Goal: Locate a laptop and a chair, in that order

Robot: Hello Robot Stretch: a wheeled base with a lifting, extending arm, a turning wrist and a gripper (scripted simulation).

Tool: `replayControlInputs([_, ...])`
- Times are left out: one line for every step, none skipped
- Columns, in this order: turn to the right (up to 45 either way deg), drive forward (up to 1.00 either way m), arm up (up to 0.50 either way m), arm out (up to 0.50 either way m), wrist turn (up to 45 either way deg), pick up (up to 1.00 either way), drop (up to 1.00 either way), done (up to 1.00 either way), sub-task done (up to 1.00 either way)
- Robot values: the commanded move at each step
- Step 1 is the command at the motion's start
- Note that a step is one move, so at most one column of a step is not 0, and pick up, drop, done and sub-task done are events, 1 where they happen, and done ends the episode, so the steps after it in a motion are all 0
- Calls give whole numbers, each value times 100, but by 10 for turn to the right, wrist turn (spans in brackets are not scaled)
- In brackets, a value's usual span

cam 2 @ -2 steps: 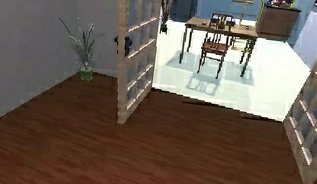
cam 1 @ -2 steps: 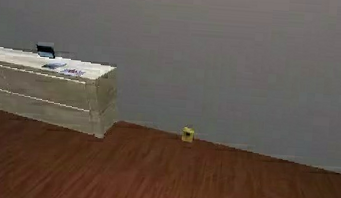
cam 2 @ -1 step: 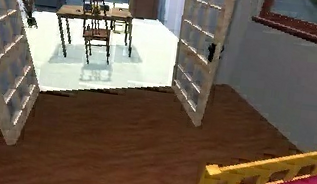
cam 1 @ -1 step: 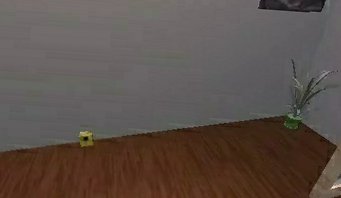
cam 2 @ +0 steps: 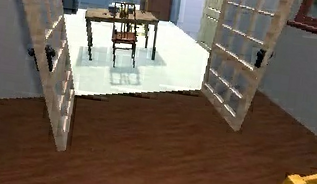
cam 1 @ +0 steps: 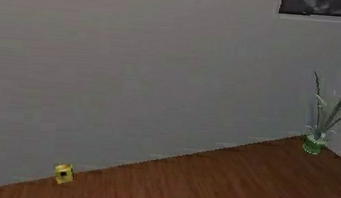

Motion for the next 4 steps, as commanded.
replayControlInputs([60, 0, 0, 0, 0, 0, 0, 0, 0])
replayControlInputs([0, 40, 0, 0, 0, 0, 0, 0, 0])
replayControlInputs([450, 0, 0, 0, 0, 0, 0, 0, 0])
replayControlInputs([300, 0, 0, 0, 0, 0, 0, 0, 0])
